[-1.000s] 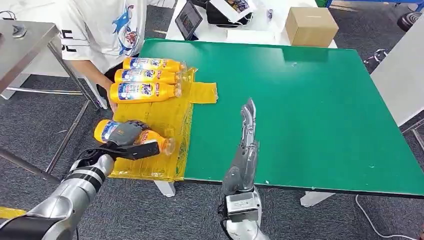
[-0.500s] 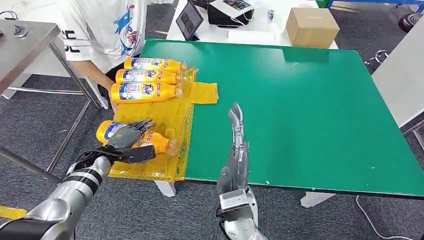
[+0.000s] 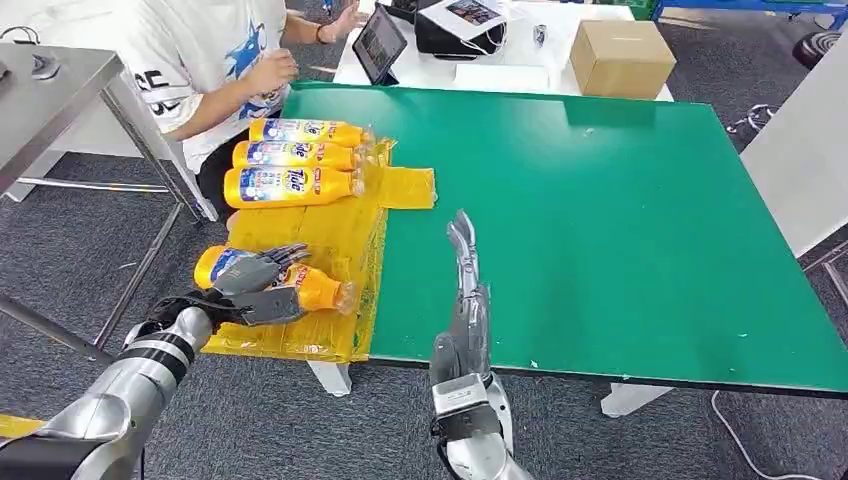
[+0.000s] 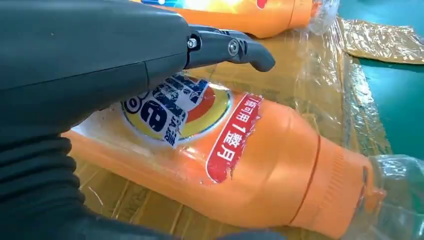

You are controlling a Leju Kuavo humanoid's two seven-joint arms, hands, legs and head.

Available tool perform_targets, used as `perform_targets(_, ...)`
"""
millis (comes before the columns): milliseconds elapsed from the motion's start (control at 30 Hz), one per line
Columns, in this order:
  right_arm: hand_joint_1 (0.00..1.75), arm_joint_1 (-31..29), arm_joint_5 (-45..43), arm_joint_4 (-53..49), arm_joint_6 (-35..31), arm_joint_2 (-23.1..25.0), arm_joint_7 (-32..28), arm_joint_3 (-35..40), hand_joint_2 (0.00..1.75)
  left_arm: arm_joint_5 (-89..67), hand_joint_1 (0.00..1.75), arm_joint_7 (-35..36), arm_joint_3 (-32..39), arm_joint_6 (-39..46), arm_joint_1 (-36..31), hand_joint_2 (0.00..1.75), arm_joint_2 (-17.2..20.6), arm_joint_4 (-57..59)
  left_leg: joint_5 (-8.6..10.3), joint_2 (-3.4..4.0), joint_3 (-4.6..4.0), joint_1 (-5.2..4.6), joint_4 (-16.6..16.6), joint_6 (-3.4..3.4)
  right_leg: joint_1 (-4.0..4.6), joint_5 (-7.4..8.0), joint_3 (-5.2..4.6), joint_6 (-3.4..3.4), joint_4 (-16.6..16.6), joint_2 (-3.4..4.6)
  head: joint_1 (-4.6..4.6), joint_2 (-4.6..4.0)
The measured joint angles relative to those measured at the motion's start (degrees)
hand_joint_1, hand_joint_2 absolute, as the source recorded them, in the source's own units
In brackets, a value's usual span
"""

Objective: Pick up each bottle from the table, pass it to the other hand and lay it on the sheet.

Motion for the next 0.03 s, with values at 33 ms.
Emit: perform_targets(33,0.0,-0.01,-0.09,0.09,0.0,0.0,0.0,0.0,0.0,0.68,0.0,-0.28,0.09,-0.79,-0.04,0.0,0.13,-0.02,0.0,0.0,0.01,0.0,0.0,0.0,0.0,0.0,0.01,0.0,0.0,0.0,0.0,0.0)
